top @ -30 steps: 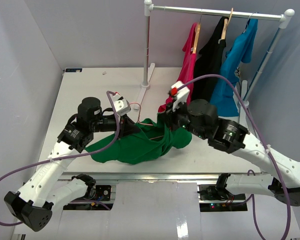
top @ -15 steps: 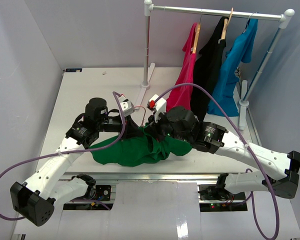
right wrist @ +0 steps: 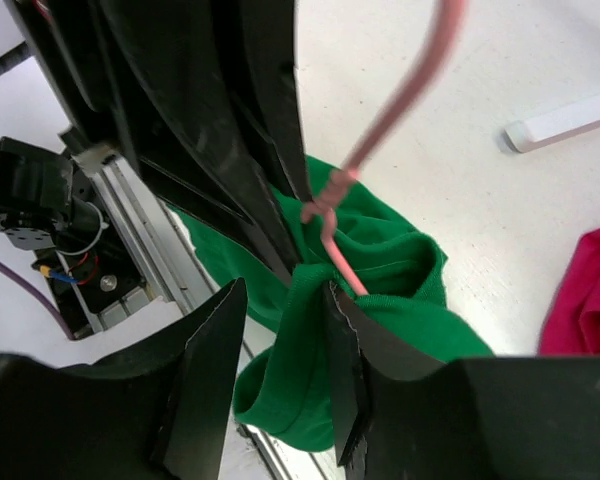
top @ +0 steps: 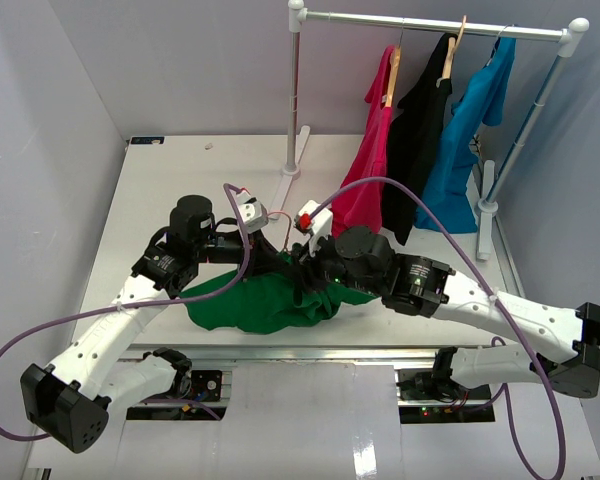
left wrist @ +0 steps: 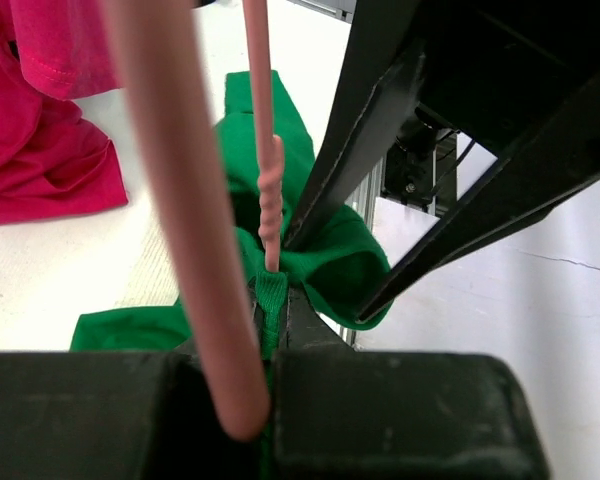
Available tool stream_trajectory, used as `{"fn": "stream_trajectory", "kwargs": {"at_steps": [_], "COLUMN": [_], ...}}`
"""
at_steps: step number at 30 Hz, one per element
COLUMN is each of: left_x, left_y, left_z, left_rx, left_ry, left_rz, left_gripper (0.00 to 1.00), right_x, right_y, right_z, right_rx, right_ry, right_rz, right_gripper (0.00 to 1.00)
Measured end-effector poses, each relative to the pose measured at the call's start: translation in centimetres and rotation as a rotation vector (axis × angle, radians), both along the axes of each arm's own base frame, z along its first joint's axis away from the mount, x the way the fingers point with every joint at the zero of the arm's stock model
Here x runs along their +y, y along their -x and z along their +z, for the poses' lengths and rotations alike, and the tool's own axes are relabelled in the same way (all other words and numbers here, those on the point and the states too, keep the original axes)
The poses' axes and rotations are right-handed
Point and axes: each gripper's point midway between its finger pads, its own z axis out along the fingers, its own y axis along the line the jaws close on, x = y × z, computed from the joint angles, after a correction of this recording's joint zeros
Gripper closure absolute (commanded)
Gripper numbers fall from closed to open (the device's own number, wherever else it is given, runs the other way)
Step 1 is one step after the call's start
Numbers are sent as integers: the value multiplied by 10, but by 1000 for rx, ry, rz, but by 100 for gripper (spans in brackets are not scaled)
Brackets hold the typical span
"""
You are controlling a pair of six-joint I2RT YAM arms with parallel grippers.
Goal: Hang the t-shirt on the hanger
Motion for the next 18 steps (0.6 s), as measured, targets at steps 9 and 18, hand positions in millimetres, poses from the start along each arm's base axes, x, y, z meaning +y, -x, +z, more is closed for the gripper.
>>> {"fn": "stream_trajectory", "kwargs": {"at_steps": [9,18], "left_x": [-1,-2], "left_y": [10,21], "left_z": [7,14], "left_rx": [-3,20], "left_ry": [26,56], "left_rz": [-43,-101], "left_gripper": [100,100], "right_x": [-39,-20], "right_y": [2,0], "right_z": [53,88], "right_rx": [-142,-266], "right_ry": [-140,-203], "right_rz": [-29,43], "right_gripper": [43,43]}}
